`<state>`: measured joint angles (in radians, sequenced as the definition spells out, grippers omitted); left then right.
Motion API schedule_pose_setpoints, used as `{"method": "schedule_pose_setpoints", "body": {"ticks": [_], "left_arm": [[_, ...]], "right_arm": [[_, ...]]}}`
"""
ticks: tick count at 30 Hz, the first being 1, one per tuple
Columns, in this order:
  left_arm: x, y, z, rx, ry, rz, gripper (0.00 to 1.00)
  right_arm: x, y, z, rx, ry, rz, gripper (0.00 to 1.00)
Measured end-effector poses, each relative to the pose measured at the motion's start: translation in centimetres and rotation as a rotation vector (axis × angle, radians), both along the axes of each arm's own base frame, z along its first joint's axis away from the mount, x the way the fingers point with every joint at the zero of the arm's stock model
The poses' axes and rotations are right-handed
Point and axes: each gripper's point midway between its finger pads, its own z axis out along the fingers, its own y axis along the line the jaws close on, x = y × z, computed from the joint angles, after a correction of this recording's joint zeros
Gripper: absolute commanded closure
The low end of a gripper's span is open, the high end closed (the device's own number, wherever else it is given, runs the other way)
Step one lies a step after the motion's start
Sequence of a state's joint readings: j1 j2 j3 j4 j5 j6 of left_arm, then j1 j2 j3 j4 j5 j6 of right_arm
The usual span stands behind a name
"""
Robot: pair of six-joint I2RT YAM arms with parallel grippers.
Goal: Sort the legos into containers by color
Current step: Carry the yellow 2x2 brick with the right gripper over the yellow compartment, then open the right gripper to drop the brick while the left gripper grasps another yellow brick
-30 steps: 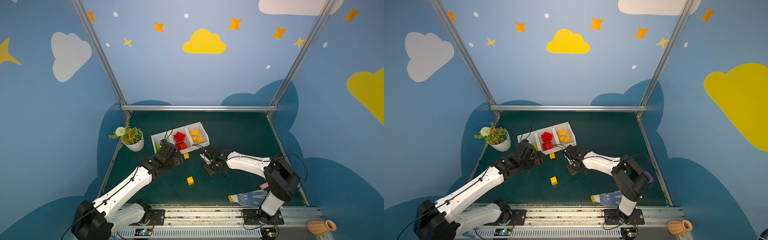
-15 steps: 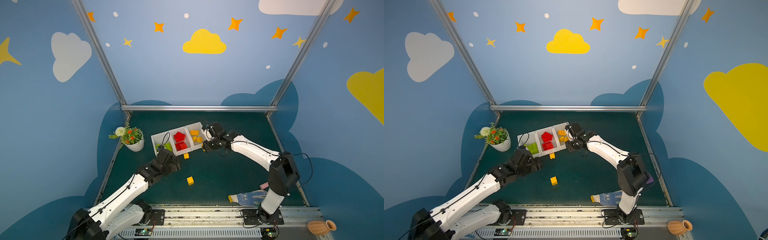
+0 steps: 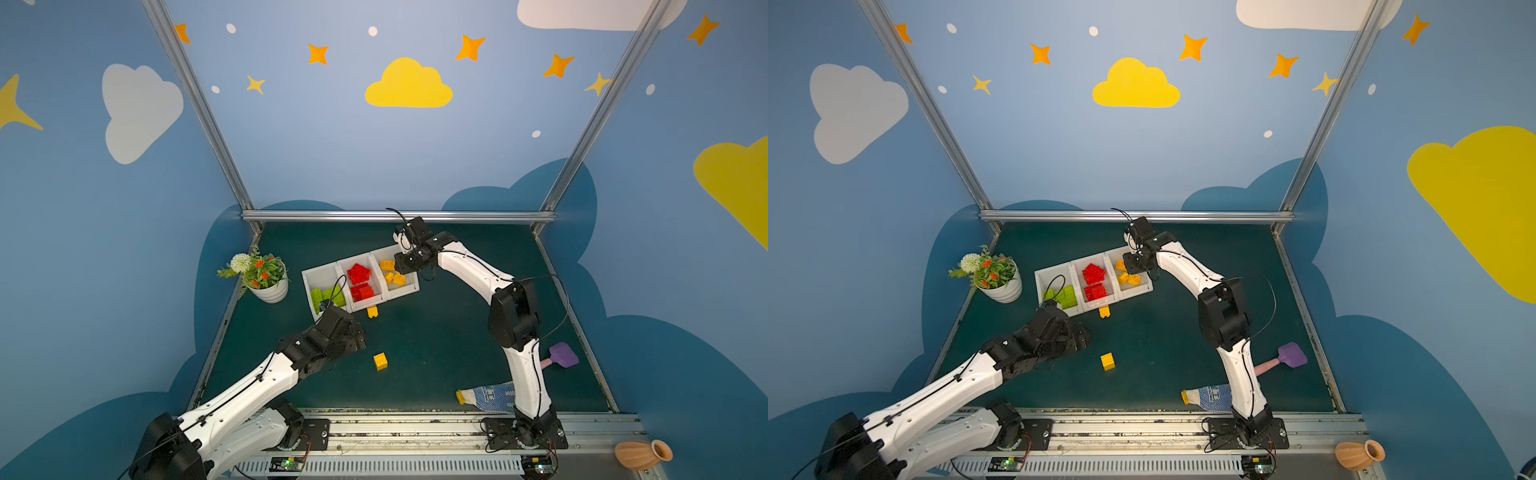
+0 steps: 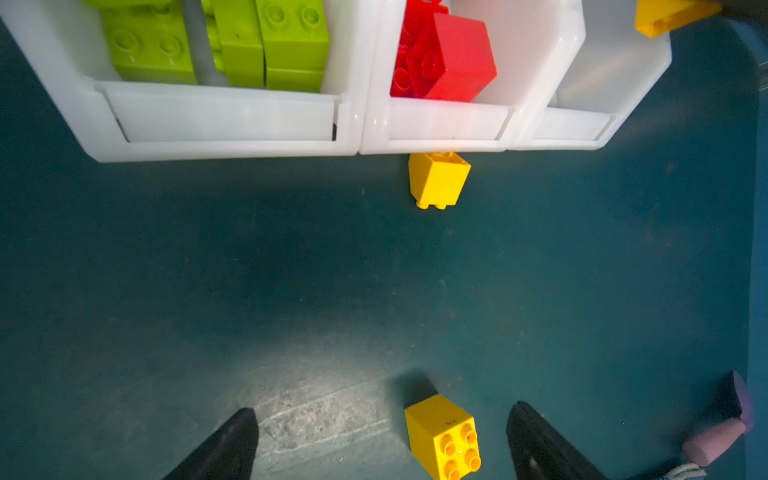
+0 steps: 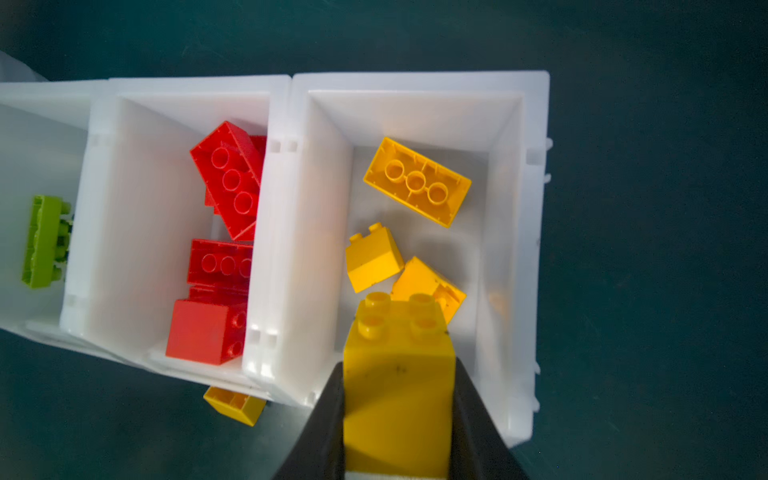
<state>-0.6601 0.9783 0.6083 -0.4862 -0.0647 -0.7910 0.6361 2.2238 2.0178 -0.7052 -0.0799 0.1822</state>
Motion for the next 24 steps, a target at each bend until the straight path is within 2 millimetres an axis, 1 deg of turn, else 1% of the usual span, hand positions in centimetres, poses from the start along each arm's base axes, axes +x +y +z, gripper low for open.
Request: {"method": "schedule_pose_setpoints", "body": {"ticks": [2, 4, 5, 7, 11, 13, 15, 17, 20, 24], "left_arm": [[-0.2, -0.6, -0.3, -0.001, 0.008, -0.013, 0.08], [-0.4, -1.2, -0.6, 0.002, 0.017, -0.029, 0.08], [-0.6, -1.5, -0.8, 0.004, 0.023, -0.037, 0.08], [-0.9, -2.0, -1.3, 0.014, 0.038, -0.053, 0.08], [-1.4, -2.9, -2.5, 0.053, 0.072, -0.075, 0.08], [-1.5, -3.4, -2.7, 0.072, 0.079, -0.084, 0.08], [-1.5, -4.1, -2.5, 0.091, 0.082, -0.09, 0.09], [-1.2, -4.9, -2.2, 0.101, 0.078, -0.096, 0.1], [-0.9, -6.0, -2.0, 0.115, 0.079, -0.105, 0.13], [-0.9, -7.0, -2.9, 0.171, 0.125, -0.123, 0.17]], "right_arm": [[0.5, 0.4, 0.3, 0.006, -0.004, 0.003, 0.55], [0.8, 0.7, 0.7, 0.019, -0.009, 0.007, 0.45], [0.9, 0.7, 0.9, 0.023, -0.013, 0.009, 0.41], [1.1, 0.6, 1.0, 0.028, -0.014, 0.007, 0.36], [1.1, 0.0, 0.3, 0.028, -0.002, 0.002, 0.34], [0.5, -0.7, -0.1, 0.026, 0.011, -0.002, 0.33], [-0.3, -1.7, 0.0, 0.028, 0.02, -0.013, 0.32], [-1.2, -2.7, 0.9, 0.045, 0.016, -0.028, 0.31], [-2.9, -4.4, 3.1, 0.095, -0.012, -0.056, 0.31], [-4.9, -7.0, 6.3, 0.171, -0.081, -0.1, 0.31]]}}
